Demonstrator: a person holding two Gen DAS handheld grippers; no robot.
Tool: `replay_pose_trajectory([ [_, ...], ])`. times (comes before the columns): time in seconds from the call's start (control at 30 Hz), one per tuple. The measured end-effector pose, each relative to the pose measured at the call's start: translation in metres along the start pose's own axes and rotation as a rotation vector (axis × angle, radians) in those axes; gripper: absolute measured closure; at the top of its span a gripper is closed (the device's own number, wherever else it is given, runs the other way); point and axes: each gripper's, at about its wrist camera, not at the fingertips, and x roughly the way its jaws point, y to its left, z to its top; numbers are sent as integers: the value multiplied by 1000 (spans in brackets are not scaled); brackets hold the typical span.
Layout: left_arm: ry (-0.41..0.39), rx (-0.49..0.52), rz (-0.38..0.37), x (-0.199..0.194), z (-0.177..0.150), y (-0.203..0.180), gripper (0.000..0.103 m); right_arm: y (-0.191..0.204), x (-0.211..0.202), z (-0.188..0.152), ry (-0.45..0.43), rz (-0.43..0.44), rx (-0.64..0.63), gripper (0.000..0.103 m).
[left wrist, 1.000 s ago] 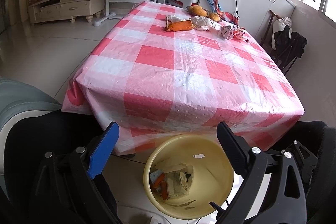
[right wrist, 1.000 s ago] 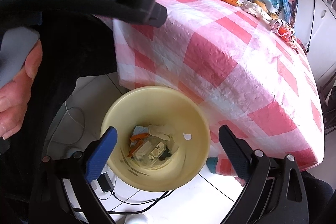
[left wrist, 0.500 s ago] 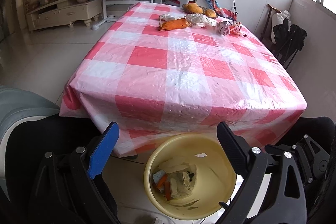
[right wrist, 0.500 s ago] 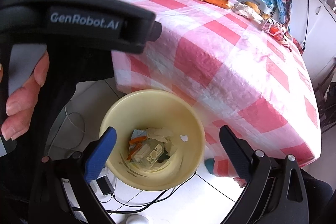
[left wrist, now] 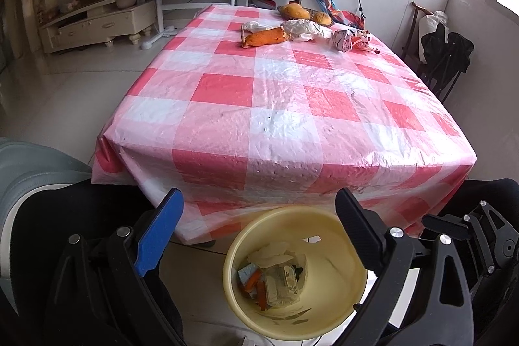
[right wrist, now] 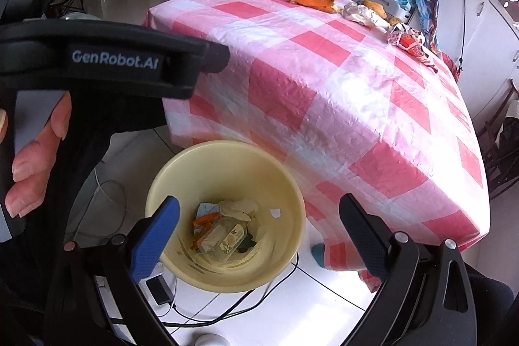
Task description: Collect trash
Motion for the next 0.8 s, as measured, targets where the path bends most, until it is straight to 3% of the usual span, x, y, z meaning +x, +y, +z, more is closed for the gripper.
replay_pose_trajectory([
  [0.4,-46,-34,-3,-10,3,8,8,-11,-17,8,-109,-77,55,8],
  [0.8,-66,-22,1,-14,4,6,7,-27,-21,8,-131,-124,124,8],
])
